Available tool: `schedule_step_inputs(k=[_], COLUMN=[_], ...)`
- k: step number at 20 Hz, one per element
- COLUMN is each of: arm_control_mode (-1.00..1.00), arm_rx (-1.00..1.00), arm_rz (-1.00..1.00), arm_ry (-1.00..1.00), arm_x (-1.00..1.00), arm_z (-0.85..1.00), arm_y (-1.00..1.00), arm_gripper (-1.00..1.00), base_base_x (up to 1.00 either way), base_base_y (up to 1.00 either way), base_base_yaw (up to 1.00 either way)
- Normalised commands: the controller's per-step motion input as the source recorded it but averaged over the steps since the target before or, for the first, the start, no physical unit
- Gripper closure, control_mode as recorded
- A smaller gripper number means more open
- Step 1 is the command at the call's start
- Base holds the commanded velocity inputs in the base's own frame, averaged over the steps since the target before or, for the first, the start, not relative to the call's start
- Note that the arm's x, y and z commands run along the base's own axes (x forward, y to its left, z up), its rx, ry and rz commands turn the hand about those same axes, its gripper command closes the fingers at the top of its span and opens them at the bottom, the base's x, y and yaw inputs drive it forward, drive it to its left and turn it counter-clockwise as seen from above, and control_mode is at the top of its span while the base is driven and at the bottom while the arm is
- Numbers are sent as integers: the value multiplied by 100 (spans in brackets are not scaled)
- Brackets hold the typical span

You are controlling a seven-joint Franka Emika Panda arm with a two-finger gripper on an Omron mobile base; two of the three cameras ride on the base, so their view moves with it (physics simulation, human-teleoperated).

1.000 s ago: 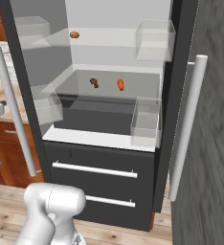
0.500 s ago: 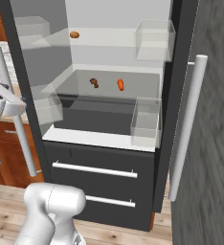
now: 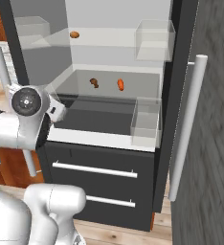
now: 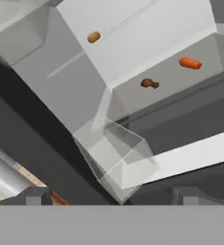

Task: Open the fridge, remove the tangerine, carrot, and chicken drumstick, and place them on any counter.

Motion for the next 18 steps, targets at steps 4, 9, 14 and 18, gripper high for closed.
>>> schedule_step_inputs(k=[4,9,14,18], arm_control_mode=[-100,-100,-100,-100], arm_rx=[3,0,0,-5], arm_rz=[65,41,26,26], arm_ry=[17,17,0,-8], arm_x=[83,93,76,33], arm_z=[-45,6,17,0], arm_y=[-22,3,44,100], arm_gripper=[-100,-100,-100,-100], base_base_x=[0,0,0,0], base_base_y=[0,0,0,0], base_base_yaw=[0,0,0,0])
